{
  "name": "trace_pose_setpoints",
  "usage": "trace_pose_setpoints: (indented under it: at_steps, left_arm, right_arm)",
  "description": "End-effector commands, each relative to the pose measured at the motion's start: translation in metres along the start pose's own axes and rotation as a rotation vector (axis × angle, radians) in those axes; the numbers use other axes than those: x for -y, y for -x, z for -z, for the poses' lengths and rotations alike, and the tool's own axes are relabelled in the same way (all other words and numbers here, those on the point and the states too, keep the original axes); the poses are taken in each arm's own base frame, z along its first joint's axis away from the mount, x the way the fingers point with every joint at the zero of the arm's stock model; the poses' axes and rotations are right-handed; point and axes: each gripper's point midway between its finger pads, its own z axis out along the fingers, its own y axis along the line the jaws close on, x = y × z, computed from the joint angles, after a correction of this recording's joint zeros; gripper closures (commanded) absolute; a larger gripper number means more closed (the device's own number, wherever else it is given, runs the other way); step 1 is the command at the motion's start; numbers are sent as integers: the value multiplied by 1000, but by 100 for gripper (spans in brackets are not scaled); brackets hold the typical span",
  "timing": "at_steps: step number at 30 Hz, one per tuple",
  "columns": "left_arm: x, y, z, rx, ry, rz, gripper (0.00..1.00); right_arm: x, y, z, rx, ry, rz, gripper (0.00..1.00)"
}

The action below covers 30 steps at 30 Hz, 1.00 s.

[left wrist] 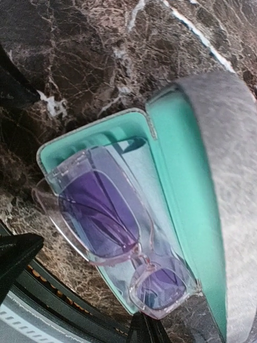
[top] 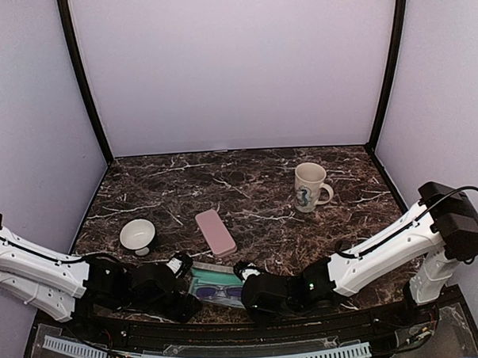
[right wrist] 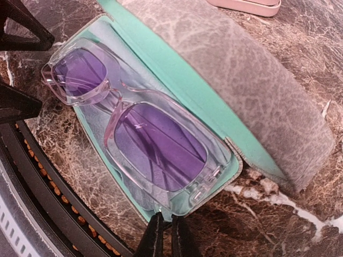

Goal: Organize the sunglasses
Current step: Adjust the sunglasses and the sunglasses case.

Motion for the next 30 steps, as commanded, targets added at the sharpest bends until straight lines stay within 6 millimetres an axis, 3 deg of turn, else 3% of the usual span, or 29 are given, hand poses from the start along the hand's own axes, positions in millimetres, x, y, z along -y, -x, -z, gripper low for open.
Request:
trace_pose_setpoints:
  at_steps: [1, 14, 30]
  left_arm:
    - [-8, -6, -4, -45, 39, -39, 21]
    - [-4, 8, -13, -44, -7, -45, 48]
    - [5, 20, -12, -13, -41, -14, 71]
  right_arm:
    - [-6, -1, -7, -4, 0, 9, 93]
    - [-5, -1, -6, -2, -9, 14, 93]
    - [-8, 0, -7, -2, -23, 37, 92]
